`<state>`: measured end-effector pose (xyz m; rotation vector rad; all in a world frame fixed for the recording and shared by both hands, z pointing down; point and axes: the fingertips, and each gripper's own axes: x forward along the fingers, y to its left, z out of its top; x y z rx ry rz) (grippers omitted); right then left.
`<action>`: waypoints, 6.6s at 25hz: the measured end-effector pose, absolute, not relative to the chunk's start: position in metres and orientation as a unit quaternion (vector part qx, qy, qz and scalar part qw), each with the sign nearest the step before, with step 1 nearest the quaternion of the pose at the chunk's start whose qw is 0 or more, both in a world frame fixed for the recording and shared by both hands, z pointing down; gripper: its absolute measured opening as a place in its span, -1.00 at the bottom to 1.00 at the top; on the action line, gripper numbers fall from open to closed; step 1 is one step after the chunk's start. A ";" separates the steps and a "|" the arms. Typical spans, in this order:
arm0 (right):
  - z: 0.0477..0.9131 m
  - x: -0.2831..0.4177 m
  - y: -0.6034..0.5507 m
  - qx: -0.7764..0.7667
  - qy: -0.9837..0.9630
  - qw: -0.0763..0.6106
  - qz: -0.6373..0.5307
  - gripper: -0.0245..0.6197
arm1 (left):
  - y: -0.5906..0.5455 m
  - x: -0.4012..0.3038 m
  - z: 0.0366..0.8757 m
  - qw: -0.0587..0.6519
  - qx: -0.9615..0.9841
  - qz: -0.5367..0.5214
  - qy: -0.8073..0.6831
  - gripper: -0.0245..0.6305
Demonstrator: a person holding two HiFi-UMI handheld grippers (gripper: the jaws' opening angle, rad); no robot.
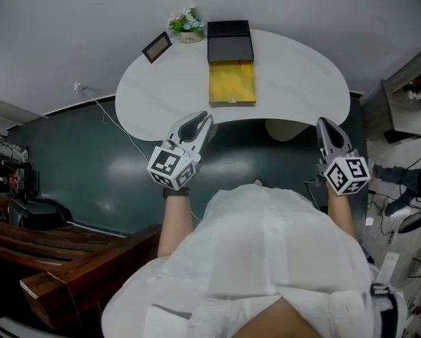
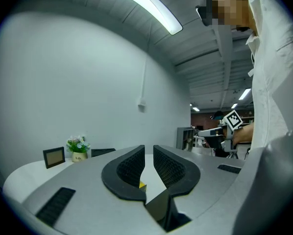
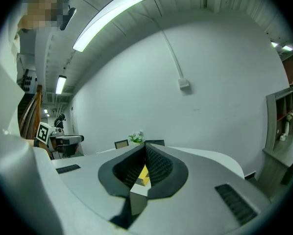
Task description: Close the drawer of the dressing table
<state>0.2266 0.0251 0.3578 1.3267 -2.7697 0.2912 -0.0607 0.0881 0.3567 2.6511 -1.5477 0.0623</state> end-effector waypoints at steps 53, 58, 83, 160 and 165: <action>0.399 0.151 -0.195 0.443 -0.884 0.075 0.130 -0.90 | -0.080 -0.017 0.623 0.085 0.859 0.493 -0.107 -0.43; 0.403 0.149 -0.196 0.444 -0.882 0.077 0.135 -0.90 | -0.078 -0.015 0.637 0.084 0.847 0.518 -0.085 -0.47; 0.396 0.037 -0.216 0.355 -0.928 0.087 0.065 -0.90 | -0.080 -0.009 0.663 0.128 0.831 0.537 -0.066 -0.77; 0.453 0.048 -0.247 0.377 -0.908 0.115 0.144 -0.90 | -0.150 -0.024 0.637 0.078 0.828 0.551 -0.072 -0.84; 0.453 0.049 -0.248 0.380 -0.907 0.116 0.144 -0.90 | -0.153 -0.026 0.637 0.078 0.827 0.552 -0.071 -0.84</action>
